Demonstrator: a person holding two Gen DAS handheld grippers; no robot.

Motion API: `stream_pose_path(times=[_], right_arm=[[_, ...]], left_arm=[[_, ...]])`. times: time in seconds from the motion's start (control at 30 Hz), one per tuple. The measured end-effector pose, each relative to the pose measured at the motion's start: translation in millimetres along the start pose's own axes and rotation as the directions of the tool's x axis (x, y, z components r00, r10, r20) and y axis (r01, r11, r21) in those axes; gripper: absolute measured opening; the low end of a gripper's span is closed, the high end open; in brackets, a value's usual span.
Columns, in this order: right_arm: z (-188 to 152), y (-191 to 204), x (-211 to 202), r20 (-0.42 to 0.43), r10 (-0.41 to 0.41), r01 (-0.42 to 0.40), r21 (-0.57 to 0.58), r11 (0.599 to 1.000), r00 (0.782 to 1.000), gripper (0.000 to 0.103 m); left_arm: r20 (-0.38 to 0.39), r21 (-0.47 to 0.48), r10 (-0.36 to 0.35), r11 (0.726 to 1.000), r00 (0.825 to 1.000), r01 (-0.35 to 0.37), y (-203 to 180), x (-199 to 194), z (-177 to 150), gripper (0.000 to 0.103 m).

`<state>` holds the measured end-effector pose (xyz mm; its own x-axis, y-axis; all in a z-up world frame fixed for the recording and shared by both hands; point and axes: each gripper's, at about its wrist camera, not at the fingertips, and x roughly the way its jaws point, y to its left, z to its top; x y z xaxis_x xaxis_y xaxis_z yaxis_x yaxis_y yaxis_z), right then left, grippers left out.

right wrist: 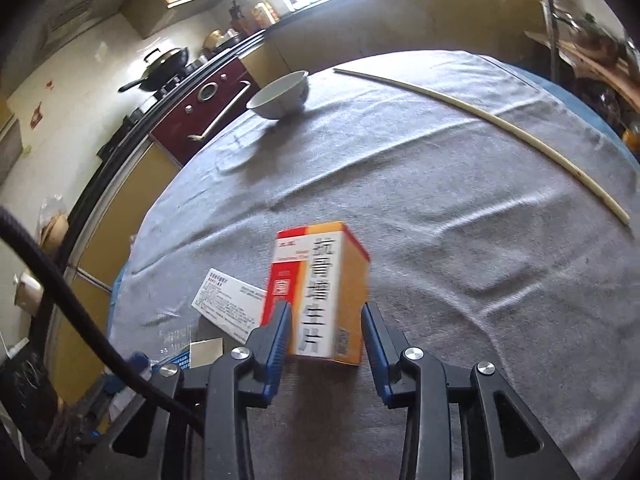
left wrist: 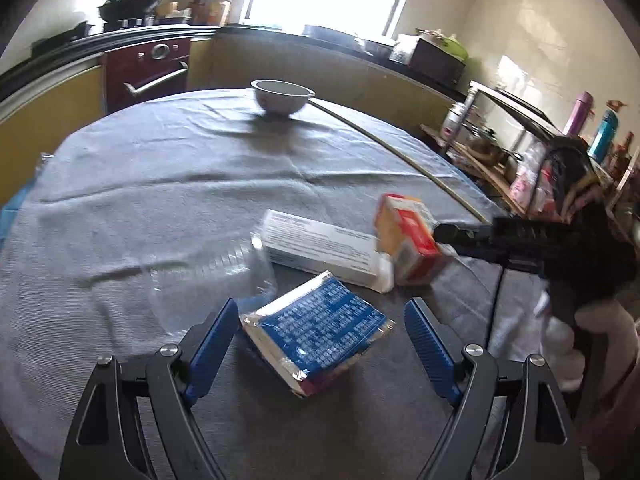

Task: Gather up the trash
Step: 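Grasp the orange-and-white medicine box with the right tool while the left tool reaches the blue printed packet, then grasp the blue printed packet with the left tool while the right tool lifts the medicine box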

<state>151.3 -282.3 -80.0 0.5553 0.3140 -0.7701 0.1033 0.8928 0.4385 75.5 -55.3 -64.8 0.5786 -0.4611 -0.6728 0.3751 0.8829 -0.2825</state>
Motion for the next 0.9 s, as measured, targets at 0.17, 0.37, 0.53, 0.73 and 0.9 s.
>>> stream_pose_path(times=[0.17,0.37,0.53,0.73,0.9], right_arm=[[7.8,5.3,-4.2,0.007,-0.003,0.003,-0.013,1.000,1.000,0.053],[10.4,28.3,14.9,-0.030,-0.061,0.058,-0.087,0.995,0.998,0.065],[8.3,37.9,36.7,-0.037,-0.187,0.179,-0.151,0.972,0.982,0.065],[2.8,12.7,32.7,-0.029,-0.152,0.149,-0.101,0.984,0.988,0.051],[-6.8,-14.5,11.0,-0.024,-0.135,0.134,-0.053,0.990,0.991,0.051]], left_arm=[[-0.016,0.059,-0.061,0.996,0.998,0.062,-10.8,-5.0,-10.0,0.085],[-0.033,0.067,-0.105,0.992,0.994,0.107,-10.1,-22.8,-22.9,0.085],[0.007,0.095,-0.048,0.994,0.999,0.047,-7.0,-34.3,-17.9,0.085],[0.022,0.106,-0.038,0.994,0.999,0.036,-6.3,-24.7,0.0,0.085],[-0.029,0.019,-0.044,0.999,0.999,0.044,4.5,-0.2,3.3,0.085]])
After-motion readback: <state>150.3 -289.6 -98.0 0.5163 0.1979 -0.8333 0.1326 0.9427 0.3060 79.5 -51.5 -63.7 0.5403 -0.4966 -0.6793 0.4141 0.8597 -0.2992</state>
